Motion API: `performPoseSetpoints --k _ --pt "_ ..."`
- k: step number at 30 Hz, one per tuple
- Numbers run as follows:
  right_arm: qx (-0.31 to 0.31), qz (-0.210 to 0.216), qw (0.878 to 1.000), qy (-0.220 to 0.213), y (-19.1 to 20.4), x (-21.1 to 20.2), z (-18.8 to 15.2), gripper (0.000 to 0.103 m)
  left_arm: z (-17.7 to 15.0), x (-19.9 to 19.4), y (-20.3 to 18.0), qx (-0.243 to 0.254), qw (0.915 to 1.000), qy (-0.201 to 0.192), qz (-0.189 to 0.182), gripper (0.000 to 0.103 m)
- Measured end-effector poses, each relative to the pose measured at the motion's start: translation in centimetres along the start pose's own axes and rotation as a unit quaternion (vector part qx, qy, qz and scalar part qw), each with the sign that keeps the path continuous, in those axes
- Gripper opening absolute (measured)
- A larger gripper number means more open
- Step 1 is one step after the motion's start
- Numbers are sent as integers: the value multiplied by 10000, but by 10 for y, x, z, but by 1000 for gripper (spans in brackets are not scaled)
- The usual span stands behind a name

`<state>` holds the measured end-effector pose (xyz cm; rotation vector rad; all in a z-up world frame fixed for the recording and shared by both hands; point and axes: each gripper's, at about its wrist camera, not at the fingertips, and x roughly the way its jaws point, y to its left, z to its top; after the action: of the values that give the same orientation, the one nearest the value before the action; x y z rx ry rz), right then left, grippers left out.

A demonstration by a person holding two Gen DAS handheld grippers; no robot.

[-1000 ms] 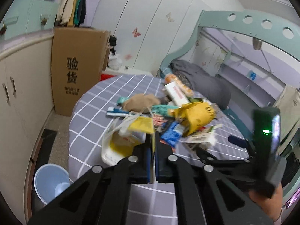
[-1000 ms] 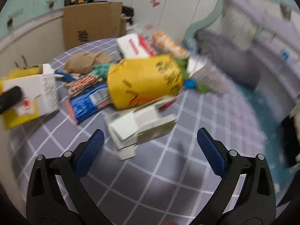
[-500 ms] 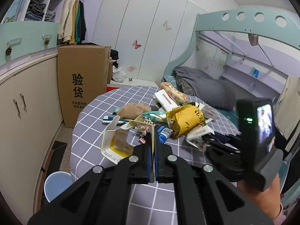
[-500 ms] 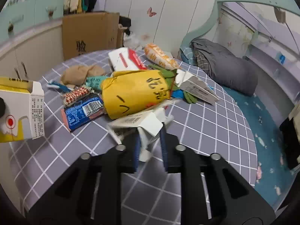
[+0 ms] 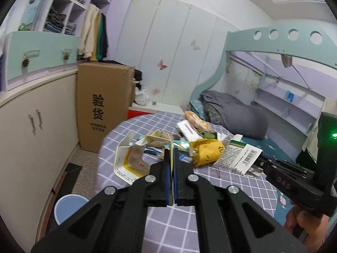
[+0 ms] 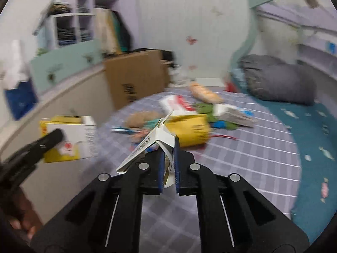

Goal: Collect trash
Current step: 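Grasp the white card packaging with the right tool while left holds the box, then carry both held items over the light-blue bin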

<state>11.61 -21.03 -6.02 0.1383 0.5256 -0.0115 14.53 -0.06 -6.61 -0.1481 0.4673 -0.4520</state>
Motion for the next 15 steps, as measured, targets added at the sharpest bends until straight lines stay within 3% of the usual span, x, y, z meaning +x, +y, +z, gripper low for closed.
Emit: performPoseSetpoints --k 3,9,15 --pt "-244 437 9987 88 32 4 3 8 2 -15 19 -130 9996 -68 237 2" --pt "-919 1415 9840 564 116 45 2 8 -4 -34 86 -514 9932 10 1041 2" --pt "-1590 2127 9537 1414 214 120 -18 8 -25 -28 178 -1052 9746 492 1916 2"
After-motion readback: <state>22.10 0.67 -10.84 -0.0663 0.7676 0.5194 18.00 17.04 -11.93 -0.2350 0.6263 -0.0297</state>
